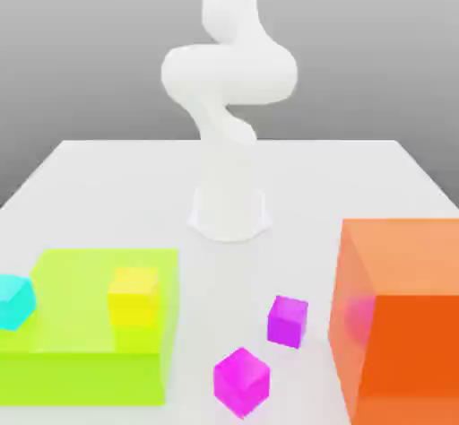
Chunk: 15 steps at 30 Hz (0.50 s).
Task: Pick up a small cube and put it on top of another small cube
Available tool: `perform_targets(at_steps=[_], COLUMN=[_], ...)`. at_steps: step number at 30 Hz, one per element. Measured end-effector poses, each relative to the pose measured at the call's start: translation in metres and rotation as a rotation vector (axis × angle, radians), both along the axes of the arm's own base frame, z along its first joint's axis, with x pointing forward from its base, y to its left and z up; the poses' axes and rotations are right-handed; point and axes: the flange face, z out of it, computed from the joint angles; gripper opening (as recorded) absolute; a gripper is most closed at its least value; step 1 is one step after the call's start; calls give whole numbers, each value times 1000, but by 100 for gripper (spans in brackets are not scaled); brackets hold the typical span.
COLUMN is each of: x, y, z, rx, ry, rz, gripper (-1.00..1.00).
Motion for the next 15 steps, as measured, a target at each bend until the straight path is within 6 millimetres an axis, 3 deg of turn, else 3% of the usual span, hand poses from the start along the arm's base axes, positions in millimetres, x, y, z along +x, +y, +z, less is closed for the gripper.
perform_targets(at_steps=[4,8,12,15], x=[47,74,77,59], y=[12,30,49,67], z=[-84,-181,-280,-355], rx=[-123,-234,-330,-379], ry=[121,251,375,475], rz=[158,348,555,726], gripper=[0,0,0,0])
